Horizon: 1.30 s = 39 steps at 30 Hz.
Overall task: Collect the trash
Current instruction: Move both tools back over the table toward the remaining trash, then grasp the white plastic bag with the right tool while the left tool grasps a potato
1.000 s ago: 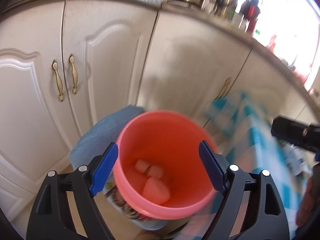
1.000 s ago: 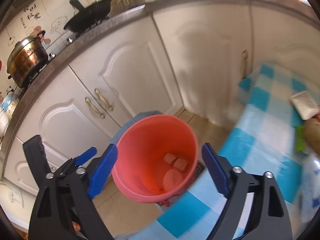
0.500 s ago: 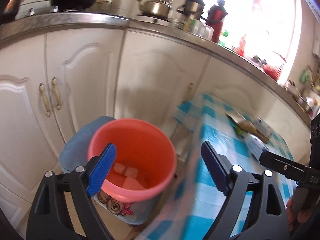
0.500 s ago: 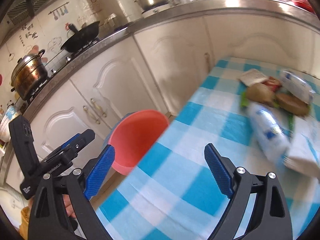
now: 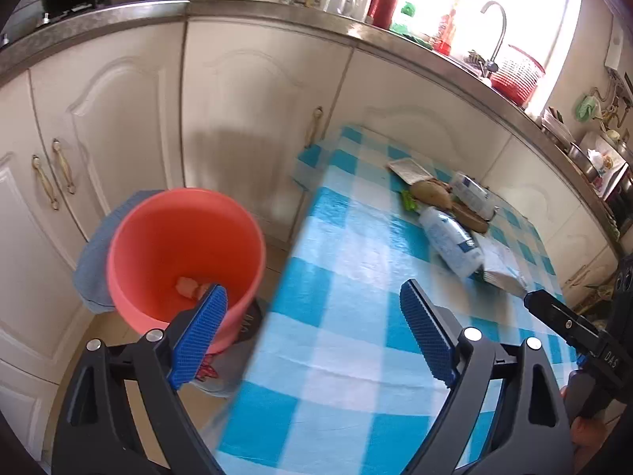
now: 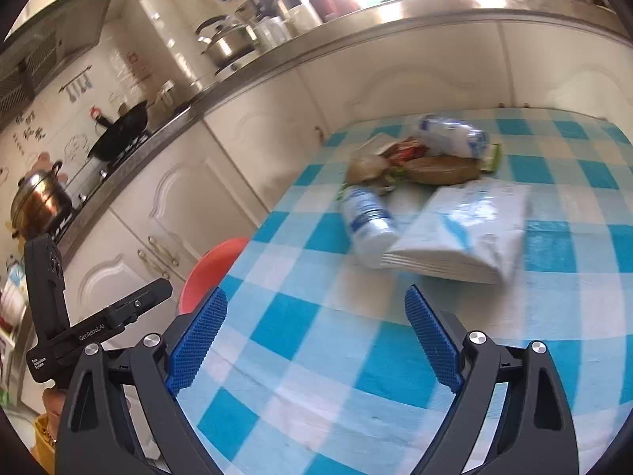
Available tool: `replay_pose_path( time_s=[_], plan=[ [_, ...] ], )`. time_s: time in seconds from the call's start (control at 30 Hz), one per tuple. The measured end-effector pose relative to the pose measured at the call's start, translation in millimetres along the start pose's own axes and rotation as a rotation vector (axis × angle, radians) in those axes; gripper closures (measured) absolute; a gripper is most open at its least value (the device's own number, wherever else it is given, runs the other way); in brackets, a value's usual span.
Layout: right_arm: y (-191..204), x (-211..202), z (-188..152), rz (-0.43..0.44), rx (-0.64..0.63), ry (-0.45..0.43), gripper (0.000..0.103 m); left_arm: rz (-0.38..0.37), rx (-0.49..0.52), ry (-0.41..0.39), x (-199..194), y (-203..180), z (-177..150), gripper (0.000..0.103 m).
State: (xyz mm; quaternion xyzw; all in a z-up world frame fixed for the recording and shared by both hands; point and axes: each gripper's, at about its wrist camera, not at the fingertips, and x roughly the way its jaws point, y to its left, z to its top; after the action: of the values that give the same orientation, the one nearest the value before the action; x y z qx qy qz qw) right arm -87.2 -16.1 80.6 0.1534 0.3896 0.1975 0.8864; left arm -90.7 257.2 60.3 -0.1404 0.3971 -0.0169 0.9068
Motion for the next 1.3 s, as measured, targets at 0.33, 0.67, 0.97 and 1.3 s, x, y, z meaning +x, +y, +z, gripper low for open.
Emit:
replay_pose_path(
  time_s=[0.33,0.67,0.97,1.3],
  plan=[
    [-66,-31,0,-0.074,0.080,-0.055,0.012,-0.176,0.049,0.073,30,-79,17,0.013],
    [-108,-27,1,-0.018,0.189,-0.026,0.012,-0.198,0.222,0.163,105,-152,67,0.013],
    [-124,-7,10,0.069,0.291,0.014,0.012,-0.123,0.256,0.221,173,-162,95,0.013],
    [-139,13,23,0.083,0.364,0.038,0.012,-0.127,0.265,0.248,199,-162,101,0.028]
  ],
)
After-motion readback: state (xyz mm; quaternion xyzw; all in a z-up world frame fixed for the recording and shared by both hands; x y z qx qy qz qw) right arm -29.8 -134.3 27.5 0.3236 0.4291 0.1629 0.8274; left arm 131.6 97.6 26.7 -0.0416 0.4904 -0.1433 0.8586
